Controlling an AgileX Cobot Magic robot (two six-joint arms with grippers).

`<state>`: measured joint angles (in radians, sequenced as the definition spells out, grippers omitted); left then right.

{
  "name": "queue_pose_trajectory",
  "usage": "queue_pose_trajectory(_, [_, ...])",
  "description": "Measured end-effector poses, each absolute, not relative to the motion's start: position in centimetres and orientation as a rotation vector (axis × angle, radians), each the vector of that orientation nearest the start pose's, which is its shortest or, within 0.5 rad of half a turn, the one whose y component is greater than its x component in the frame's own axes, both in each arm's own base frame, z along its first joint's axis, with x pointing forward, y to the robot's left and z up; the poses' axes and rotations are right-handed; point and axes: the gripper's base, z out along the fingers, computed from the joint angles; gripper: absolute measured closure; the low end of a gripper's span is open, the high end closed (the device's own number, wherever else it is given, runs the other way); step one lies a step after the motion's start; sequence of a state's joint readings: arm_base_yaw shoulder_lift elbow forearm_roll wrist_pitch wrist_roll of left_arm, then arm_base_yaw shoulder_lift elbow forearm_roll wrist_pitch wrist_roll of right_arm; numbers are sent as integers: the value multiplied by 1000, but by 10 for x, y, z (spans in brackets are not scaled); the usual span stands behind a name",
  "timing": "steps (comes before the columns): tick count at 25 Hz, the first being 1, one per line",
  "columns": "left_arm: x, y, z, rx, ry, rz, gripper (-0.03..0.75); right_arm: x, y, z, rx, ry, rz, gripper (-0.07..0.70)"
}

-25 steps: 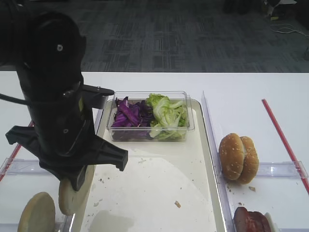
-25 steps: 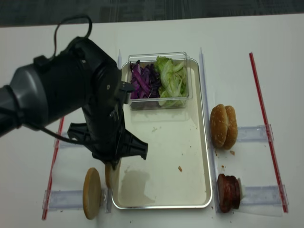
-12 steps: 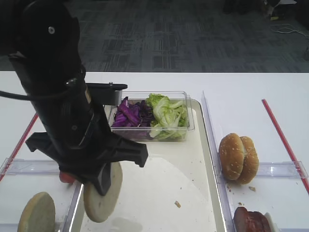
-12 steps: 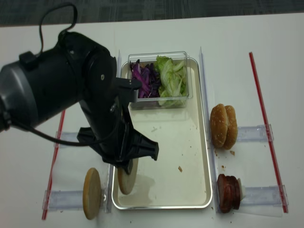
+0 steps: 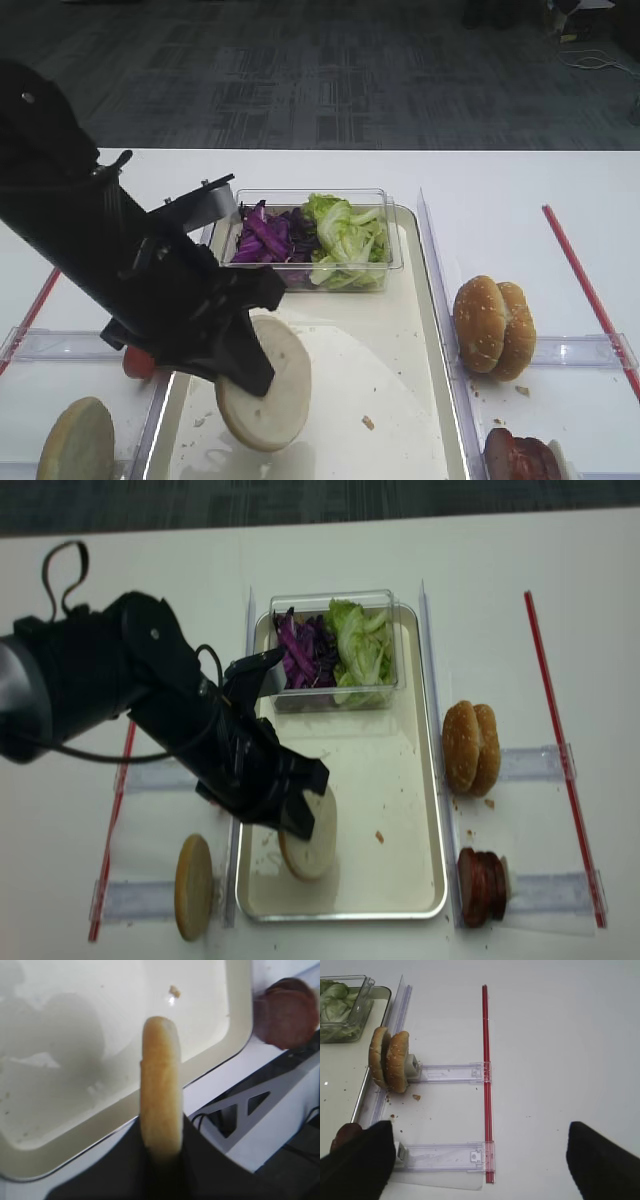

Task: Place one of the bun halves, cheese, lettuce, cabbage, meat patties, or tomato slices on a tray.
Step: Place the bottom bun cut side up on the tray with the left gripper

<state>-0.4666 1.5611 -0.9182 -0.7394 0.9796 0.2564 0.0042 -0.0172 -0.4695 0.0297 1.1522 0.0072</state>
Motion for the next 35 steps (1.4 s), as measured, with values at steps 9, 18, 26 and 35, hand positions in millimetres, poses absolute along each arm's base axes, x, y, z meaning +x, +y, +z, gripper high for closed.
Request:
queue_pose_trajectory(9, [250, -162, 174, 481, 2857, -1410, 662, -8, 2, 262, 0, 2149, 43, -62])
queue_pose_trajectory(18, [259, -170, 147, 430, 2818, -1538, 662, -8, 2, 262, 0, 2149, 43, -62])
queue_pose_trajectory(26, [265, -169, 144, 351, 2810, -1465, 663, -8, 2, 262, 0, 2149, 43, -62])
queue_pose_trajectory(35, [266, -169, 143, 315, 2823, -1450, 663, -8, 2, 262, 0, 2149, 43, -62])
